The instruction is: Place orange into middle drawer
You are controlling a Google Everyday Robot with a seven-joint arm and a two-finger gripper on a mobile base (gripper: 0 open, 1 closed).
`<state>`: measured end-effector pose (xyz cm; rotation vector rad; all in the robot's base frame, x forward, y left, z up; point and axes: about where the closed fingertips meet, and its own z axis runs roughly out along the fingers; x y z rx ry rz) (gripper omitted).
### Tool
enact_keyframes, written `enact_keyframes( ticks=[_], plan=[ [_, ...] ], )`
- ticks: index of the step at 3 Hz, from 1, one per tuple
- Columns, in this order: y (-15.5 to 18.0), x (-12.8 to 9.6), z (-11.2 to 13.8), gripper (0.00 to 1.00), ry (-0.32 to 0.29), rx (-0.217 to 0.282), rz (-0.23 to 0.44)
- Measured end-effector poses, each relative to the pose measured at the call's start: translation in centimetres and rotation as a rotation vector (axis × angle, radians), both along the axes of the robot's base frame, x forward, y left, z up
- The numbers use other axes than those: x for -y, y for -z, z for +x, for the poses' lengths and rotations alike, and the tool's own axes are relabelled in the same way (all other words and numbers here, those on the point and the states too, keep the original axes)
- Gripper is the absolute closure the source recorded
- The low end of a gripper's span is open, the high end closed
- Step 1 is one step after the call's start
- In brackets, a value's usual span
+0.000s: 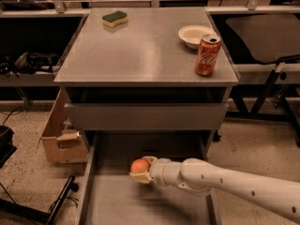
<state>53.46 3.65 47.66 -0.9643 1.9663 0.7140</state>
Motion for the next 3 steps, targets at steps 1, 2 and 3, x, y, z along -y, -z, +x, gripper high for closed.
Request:
enact_keyframes(
  ticks=[1, 2, 3],
  plan=[
    [4.2, -0.6, -0.2, 1.0, 0.02, -0.063, 0.007],
    [7.6, -1.1, 0.1, 1.0, 0.036, -0.129, 0.023],
    [10.0, -1.6, 0.4, 1.0, 0.056, -0.188, 0.034]
  ],
)
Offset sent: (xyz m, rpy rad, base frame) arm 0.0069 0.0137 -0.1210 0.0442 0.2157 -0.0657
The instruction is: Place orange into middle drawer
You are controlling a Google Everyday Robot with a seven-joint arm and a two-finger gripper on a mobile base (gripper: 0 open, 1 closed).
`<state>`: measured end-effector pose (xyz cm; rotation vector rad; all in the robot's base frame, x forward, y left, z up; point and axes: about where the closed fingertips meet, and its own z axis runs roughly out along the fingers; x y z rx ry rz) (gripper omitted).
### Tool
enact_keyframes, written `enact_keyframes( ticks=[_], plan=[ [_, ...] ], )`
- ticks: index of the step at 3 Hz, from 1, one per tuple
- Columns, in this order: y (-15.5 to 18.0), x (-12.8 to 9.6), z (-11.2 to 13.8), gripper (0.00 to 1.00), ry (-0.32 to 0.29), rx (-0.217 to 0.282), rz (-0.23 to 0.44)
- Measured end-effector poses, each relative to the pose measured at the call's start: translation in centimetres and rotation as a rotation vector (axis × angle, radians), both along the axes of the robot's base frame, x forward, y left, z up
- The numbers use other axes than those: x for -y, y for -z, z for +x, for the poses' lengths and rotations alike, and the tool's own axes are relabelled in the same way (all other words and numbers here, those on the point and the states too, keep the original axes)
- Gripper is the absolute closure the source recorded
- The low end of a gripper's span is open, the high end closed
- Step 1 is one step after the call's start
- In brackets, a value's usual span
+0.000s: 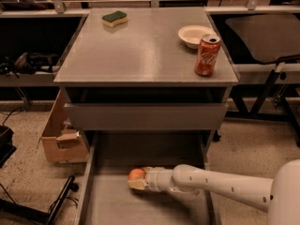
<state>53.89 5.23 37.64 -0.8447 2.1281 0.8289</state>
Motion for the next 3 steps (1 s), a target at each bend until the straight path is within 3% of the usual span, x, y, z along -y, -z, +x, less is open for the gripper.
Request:
enact_keyframes(
  ticks=[1, 2, 3],
  plan=[
    [0.03, -0.02, 0.0, 0.82, 0.0, 0.0, 0.0],
    [0.03, -0.03, 0.0, 0.51, 0.0, 0.0, 0.0],
    [0.03, -0.03, 0.0, 0.28, 0.0, 0.0, 0.0]
  ],
)
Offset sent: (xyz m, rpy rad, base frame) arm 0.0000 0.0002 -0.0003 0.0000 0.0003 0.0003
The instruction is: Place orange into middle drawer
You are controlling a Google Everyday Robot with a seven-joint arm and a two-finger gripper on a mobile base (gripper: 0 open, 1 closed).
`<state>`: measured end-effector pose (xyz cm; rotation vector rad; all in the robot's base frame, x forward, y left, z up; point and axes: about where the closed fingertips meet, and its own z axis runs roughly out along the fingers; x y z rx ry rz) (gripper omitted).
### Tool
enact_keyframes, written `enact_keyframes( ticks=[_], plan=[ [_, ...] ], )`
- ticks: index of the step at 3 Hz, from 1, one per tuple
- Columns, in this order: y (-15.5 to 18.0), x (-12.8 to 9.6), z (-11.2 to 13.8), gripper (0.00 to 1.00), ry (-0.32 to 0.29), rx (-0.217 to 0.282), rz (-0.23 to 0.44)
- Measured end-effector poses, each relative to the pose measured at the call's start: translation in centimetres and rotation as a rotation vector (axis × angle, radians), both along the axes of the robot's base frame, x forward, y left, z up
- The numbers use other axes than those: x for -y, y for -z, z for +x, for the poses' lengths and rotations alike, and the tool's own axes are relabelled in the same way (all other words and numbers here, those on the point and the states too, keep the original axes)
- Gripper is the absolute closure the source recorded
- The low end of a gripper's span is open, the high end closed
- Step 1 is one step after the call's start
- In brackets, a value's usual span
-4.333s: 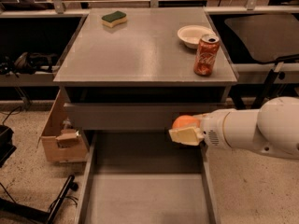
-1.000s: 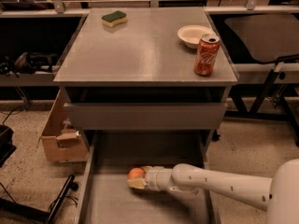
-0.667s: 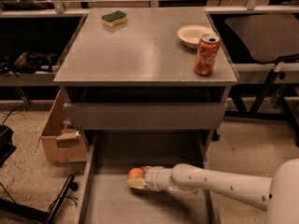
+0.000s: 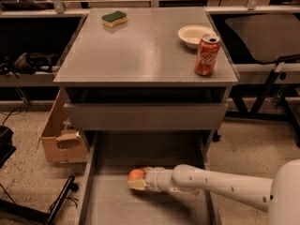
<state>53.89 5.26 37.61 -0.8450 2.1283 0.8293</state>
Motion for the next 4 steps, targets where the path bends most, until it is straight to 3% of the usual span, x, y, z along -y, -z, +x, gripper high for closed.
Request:
enact_keyframes(
  ticks=[1, 2, 4],
  plan=[
    [0.0, 0.0, 0.0, 0.05, 0.0, 0.0, 0.0],
    [0.0, -0.01, 0.0, 0.0, 0.0, 0.0, 0.0],
    [-0.59, 0.25, -0.41, 0.0, -0.005, -0.008, 0.016]
  ],
)
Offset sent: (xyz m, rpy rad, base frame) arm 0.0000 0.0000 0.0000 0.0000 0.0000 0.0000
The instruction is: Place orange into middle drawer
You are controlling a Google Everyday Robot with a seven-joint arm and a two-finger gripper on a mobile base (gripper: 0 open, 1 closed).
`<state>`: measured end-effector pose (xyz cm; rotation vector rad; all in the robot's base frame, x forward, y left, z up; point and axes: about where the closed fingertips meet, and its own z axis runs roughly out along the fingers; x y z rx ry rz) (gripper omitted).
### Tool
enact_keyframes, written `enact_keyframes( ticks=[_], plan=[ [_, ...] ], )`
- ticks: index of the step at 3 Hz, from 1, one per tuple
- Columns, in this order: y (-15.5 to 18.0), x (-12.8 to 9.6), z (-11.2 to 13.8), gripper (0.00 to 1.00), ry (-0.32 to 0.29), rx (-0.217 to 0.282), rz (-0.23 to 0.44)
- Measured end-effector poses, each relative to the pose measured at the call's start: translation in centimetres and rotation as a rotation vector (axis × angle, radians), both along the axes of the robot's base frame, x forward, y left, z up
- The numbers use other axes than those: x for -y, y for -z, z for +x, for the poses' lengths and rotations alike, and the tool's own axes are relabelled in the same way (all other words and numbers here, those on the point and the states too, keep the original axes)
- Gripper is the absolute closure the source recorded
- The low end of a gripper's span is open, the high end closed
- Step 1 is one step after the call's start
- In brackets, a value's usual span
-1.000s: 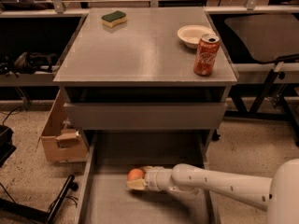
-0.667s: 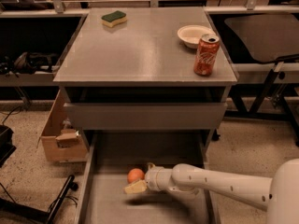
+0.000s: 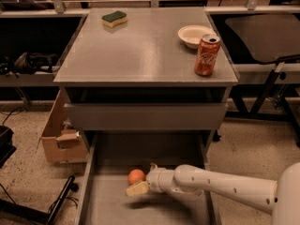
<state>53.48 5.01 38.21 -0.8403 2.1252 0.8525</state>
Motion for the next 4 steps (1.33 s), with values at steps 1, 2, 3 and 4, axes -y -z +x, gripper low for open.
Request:
enact_keyframes(
  ticks=[1, 2, 3, 4],
  plan=[
    [-2.7, 2.1, -2.5, 0.0, 0.002, -0.034, 0.008],
    [-7.5, 4.2, -8.4, 0.0, -0.04, -0.102, -0.017],
    [-12.9, 6.0, -13.0, 0.0, -0.059, -0.158, -0.039],
    [-20.2, 8.4, -12.1, 0.0, -0.012, -0.14, -0.073]
  ],
)
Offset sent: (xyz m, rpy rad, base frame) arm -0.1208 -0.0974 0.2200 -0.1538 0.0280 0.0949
